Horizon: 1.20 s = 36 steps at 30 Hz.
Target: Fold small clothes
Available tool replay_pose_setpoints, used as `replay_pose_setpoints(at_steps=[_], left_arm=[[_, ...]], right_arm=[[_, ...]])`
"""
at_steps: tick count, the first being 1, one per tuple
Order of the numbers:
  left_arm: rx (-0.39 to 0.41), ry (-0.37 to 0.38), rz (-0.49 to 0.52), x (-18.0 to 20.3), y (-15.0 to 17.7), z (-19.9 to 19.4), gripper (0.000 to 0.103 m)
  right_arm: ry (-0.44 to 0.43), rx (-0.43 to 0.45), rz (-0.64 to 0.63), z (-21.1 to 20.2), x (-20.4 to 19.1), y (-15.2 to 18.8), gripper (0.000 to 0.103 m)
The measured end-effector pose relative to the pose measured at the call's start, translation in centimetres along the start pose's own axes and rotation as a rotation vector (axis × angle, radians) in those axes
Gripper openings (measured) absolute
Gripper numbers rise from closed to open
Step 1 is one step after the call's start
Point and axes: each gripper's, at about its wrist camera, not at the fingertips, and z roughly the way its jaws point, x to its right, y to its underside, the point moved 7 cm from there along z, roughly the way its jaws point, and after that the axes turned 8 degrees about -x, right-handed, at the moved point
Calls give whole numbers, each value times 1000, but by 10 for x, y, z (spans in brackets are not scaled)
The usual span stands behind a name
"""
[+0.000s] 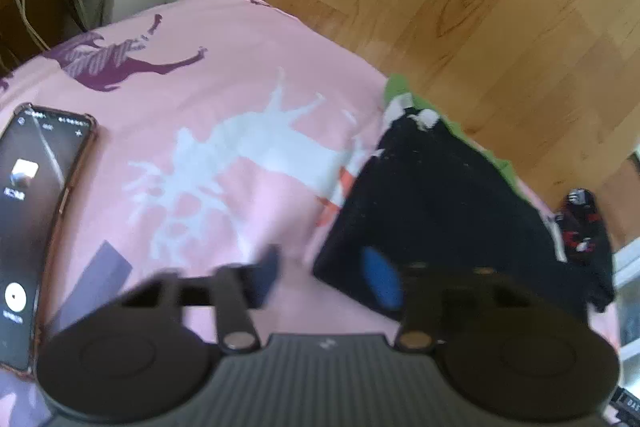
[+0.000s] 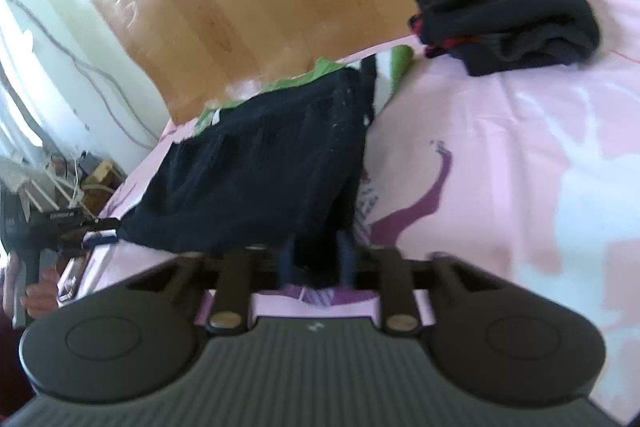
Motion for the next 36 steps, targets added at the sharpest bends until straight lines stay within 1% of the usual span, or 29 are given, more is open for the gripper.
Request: replay_pose_setpoints(at_steps=[1, 3, 4, 5, 7, 8, 9, 10, 11, 12, 13, 14, 16, 19, 20, 23, 25, 27, 29, 30, 31, 33, 34, 36], left_arm=[[3, 20, 2, 1, 0, -3, 64], [-6, 68, 10, 5, 0, -5, 74], [-14, 90, 11, 8, 1, -4, 77], [-26, 107, 10, 11, 2, -1, 78], [-63, 114, -2, 15, 2, 15, 73], [-41, 113, -1, 16, 0, 18, 68], [-36, 97, -12, 17, -3, 23, 47], [-31, 72, -32, 15, -5, 27, 37], [-36, 52, -57, 13, -7, 29, 21], [-53, 64, -82, 9, -8, 29, 15], [-64, 101, -115, 7, -8, 26, 14], [-67, 119, -121, 7, -6, 21, 13], [-46, 124, -80, 11, 1, 3, 13], [-48, 151, -20, 25, 23, -28, 12], [-44, 155, 12, 31, 35, -41, 12], [-44, 147, 66, 41, 73, -62, 12], [-61, 145, 70, 36, 98, -67, 13], [-93, 116, 50, 26, 119, -61, 16], [-121, 65, 37, 14, 134, -55, 19], [-117, 56, 27, 9, 135, -57, 20], [-103, 60, 9, 4, 131, -61, 20], [-42, 42, 1, 0, 114, -75, 19], [-7, 36, 11, 2, 104, -83, 19], [51, 67, 51, 20, 79, -89, 19]], right_arm=[[-8, 10, 13, -6, 1, 1, 50], [-31, 10, 43, -16, 4, 4, 51], [-50, -2, 69, -17, 6, 5, 53], [-72, -17, 98, -16, 6, 6, 53], [-115, -53, 146, -9, 8, 7, 54], [-121, -64, 161, -3, 7, 6, 54], [-124, -70, 172, 5, 5, 4, 55], [-122, -72, 181, 13, 3, 2, 51], [-116, -65, 183, 20, 3, -1, 44], [-93, -65, 185, 25, 2, -3, 19], [-59, -93, 183, 31, 2, -5, 17], [-56, -98, 181, 31, 2, -8, 16], [-28, -107, 118, 20, -5, -11, 14], [-12, -123, 11, -12, -13, -13, 13], [1, -126, -24, -24, -15, -12, 13], [16, -150, -102, -60, -17, -3, 13], [31, -179, -133, -71, -17, 12, 13], [69, -231, -155, -68, -10, 33, 15], [148, -275, -191, -54, -1, 49, 20], [177, -272, -193, -52, 4, 50, 30], [176, -252, -179, -53, 8, 46, 37], [169, -180, -163, -62, 8, 27, 37], [170, -120, -178, -67, 5, 14, 37], [162, -33, -227, -70, -10, -7, 37]])
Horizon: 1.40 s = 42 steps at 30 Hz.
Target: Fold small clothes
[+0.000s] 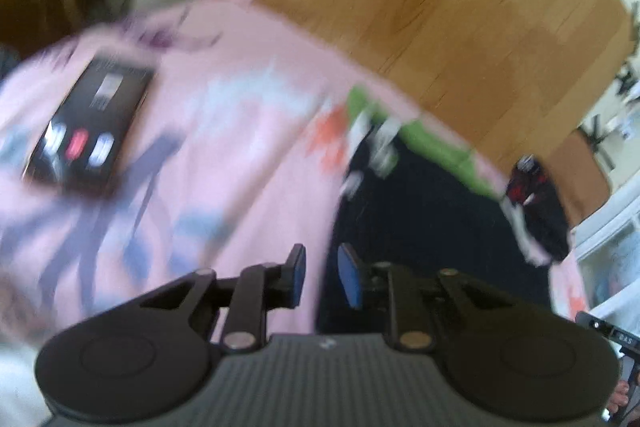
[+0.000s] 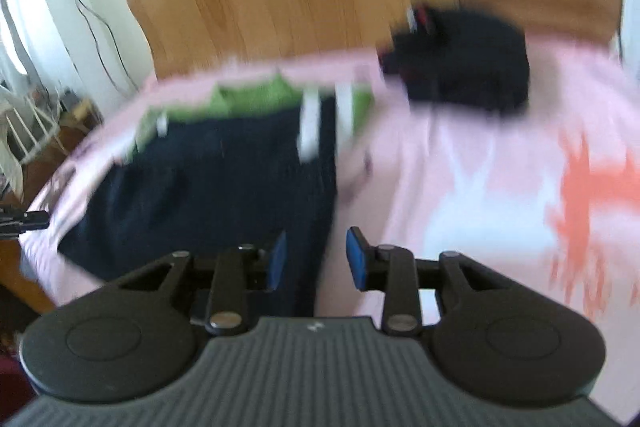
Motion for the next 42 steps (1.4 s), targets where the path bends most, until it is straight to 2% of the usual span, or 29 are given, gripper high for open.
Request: replay_pose_setpoints(at_steps=[3, 5, 7, 9, 10, 11, 12, 14, 16, 18, 20, 22, 23, 24, 25, 26, 28, 32, 35, 36, 37, 38, 39, 42], left_arm=[[16, 66, 75, 36, -28, 21, 20], [3, 95, 128, 59, -39, 50, 21], [-38, 108, 164, 74, -38, 78, 22], [-90, 17, 178, 71, -32, 113, 23], [-129, -18, 173, 58, -24, 121, 16], [-92, -10, 181, 49, -21, 119, 11], [-91, 1, 199, 42, -16, 114, 9], [-121, 17, 185, 32, -12, 101, 9], [-145, 20, 181, 28, -18, 85, 10], [-85, -4, 225, 36, -37, 68, 24], [-18, -17, 273, 55, -66, 65, 33], [22, -38, 333, 82, -97, 76, 36], [24, -47, 355, 95, -111, 89, 43], [15, -48, 363, 105, -124, 104, 52], [-10, -42, 368, 116, -138, 126, 56], [-31, -41, 368, 121, -148, 143, 59], [-87, -73, 348, 132, -167, 190, 61], [-180, -119, 328, 137, -174, 260, 63], [-210, -146, 366, 136, -170, 286, 57], [-177, -161, 404, 139, -169, 288, 37], [-183, -156, 422, 142, -167, 290, 29], [-193, -137, 418, 144, -167, 288, 16], [-194, -139, 406, 146, -168, 286, 11], [-150, -121, 412, 157, -172, 262, 10]], right_arm=[[-59, 86, -31, 17, -21, -26, 37], [-111, 86, -24, 45, -35, -38, 37], [-126, 62, -19, 71, -39, -37, 36], [-82, -9, -13, 98, -32, -27, 35], [-39, -62, -12, 109, -22, -17, 26], [-47, -51, -16, 110, -11, -9, 24], [-71, -46, -10, 104, -4, -4, 24], [-111, -84, 6, 89, 5, -1, 26], [-117, -89, -38, 75, 5, -7, 28], [-91, -48, -105, 67, 1, -26, 29], [-95, -7, -122, 71, -3, -47, 29], [-106, 35, -133, 85, -5, -79, 32], [-112, 53, -142, 93, -5, -93, 38], [-116, 60, -143, 106, -7, -107, 46], [-125, 53, -136, 123, -10, -120, 51], [-138, 34, -123, 140, -12, -131, 51], [-162, -17, -107, 174, -18, -148, 53], [-130, -95, -165, 232, -27, -164, 58], [-157, -162, -195, 263, -31, -164, 59], [-164, -187, -207, 272, -31, -162, 57], [-162, -209, -221, 279, -30, -160, 41], [-145, -207, -248, 282, -30, -159, 30], [-145, -190, -273, 279, -33, -160, 17], [-153, -152, -263, 256, -38, -164, 16]])
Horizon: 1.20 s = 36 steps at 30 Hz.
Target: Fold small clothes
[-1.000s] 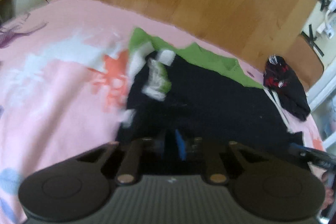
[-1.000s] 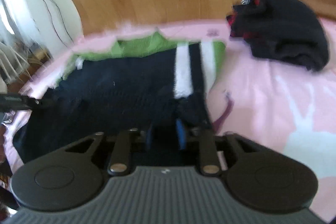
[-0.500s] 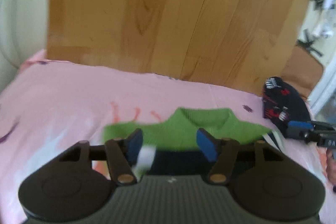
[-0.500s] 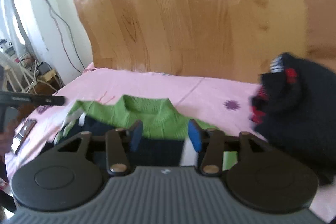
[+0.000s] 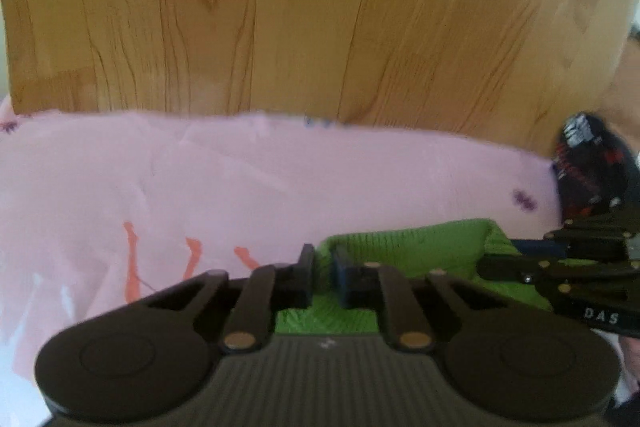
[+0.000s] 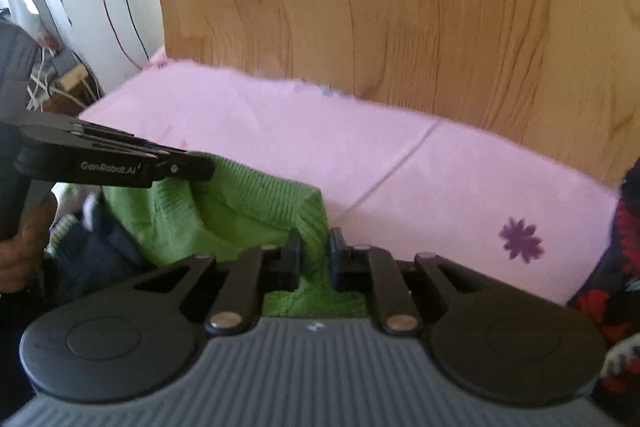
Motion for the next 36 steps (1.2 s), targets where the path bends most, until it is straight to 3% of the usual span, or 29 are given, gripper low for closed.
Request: replay_pose_setpoints(at_steps=[5, 11, 16, 19, 23, 26, 29, 30, 33, 36], left_arm=[[145, 66, 14, 21, 9, -85, 10], [293, 141, 75, 42, 92, -190, 10], [283, 197, 78, 52, 184, -214, 10], [227, 224, 41, 56, 236, -208, 10], [153, 224, -8, 57, 277, -175, 12], [109, 235, -57, 47, 290, -151, 19], [118, 227, -18, 49, 290, -167, 25], [142, 229, 2, 49, 290, -177, 27], [274, 242, 23, 36, 279, -220, 36], [361, 227, -33, 15, 252, -237, 37]], right_arm=[[-12, 121, -38, -78, -33, 3, 15], [-54, 225, -151, -175, -94, 56, 15], [-67, 222, -196, -201, -132, 137, 16], [-61, 198, -176, -197, -143, 180, 16], [-33, 171, -112, -173, -146, 221, 16], [-6, 153, -34, -147, -140, 237, 19], [-52, 165, 19, -155, -136, 232, 30], [-76, 160, 4, -162, -138, 231, 38], [-117, 203, -76, -195, -145, 234, 38], [-79, 314, -90, -223, -137, 218, 38]])
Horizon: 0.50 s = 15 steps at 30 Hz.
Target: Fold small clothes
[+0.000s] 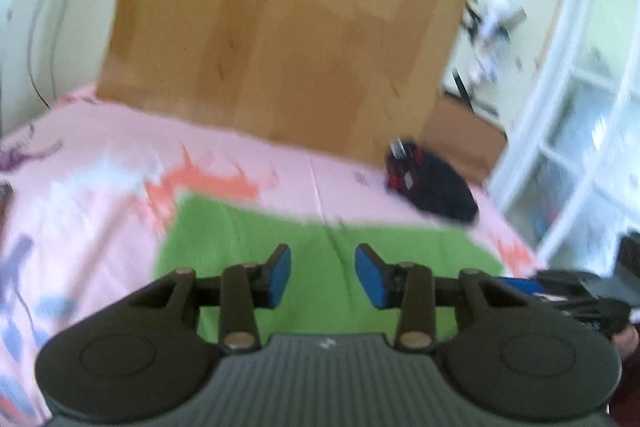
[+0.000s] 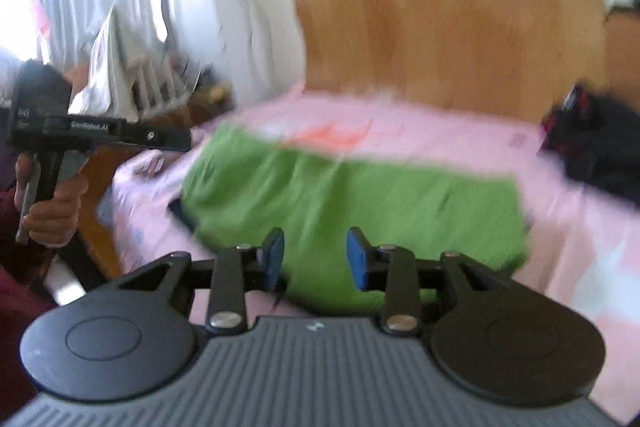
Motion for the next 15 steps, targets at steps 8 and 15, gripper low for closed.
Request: replay_pose_setpoints(at_steps=[8, 15], left_arm=[[-139, -207, -65, -55, -19, 98, 11], [-119, -283, -50, -71, -19, 117, 6]], right_arm=[[259, 5, 220, 45, 80, -9, 35], [249, -39, 226, 59, 79, 23, 34]])
